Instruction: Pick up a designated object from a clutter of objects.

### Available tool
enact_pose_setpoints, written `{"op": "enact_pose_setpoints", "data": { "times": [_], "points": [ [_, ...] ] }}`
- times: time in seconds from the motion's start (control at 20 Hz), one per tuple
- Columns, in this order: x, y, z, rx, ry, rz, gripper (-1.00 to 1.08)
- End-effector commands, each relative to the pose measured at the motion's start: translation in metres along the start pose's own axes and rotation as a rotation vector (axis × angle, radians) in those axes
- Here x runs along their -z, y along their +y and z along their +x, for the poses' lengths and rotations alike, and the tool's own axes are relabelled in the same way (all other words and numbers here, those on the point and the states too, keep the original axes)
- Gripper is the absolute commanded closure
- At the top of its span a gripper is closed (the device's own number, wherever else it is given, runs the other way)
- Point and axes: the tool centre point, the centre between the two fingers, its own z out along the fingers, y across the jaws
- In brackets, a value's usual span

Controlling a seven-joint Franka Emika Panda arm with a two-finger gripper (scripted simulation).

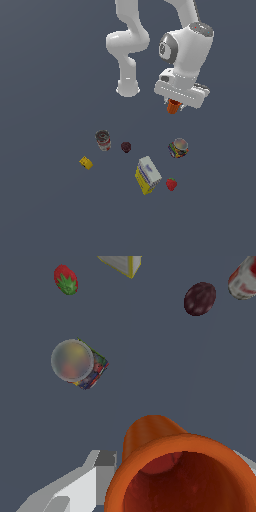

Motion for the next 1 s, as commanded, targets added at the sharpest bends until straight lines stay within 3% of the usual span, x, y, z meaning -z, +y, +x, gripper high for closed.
{"op": "enact_pose_setpoints", "data": {
  "times": [0.0,0.55,0.95],
  "points": [
    [0.023,0.001,-0.001,0.0,-0.001,0.0,1.08],
    [0.122,0.001,0.0,-0.001,0.001,0.0,1.08],
    [0.169,0.0,0.002,-0.002,0.003,-0.001,1.08]
  ]
}}
